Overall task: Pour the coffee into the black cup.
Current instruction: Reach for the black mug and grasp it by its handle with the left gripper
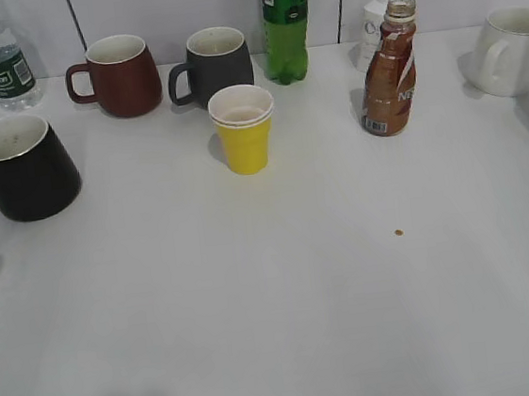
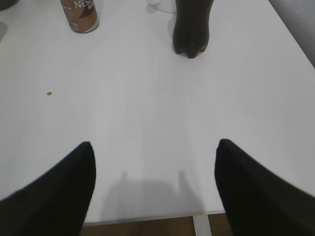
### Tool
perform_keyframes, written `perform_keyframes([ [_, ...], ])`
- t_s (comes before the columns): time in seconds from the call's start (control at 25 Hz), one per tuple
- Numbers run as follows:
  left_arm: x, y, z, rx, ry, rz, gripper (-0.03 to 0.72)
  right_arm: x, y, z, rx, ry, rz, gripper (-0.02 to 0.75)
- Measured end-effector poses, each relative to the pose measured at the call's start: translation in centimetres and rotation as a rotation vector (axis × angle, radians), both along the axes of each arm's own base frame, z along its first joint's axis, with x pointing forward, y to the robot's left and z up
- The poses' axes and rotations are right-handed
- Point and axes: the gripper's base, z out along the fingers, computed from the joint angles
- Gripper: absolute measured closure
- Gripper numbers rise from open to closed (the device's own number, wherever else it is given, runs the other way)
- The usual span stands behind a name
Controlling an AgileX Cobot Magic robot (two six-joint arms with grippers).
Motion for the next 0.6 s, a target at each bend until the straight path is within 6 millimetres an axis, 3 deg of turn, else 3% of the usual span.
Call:
perform_keyframes([
  [0.28, 1.3, 0.0, -2.3, -0.001, 0.049, -0.001, 0.253, 0.0, 0.0, 0.0, 0.0, 0.0, 0.0, 0.149],
  [0.6, 4.2, 0.0, -3.4, -0.001, 0.05, -0.001, 0.253, 0.0, 0.0, 0.0, 0.0, 0.0, 0.0, 0.149],
])
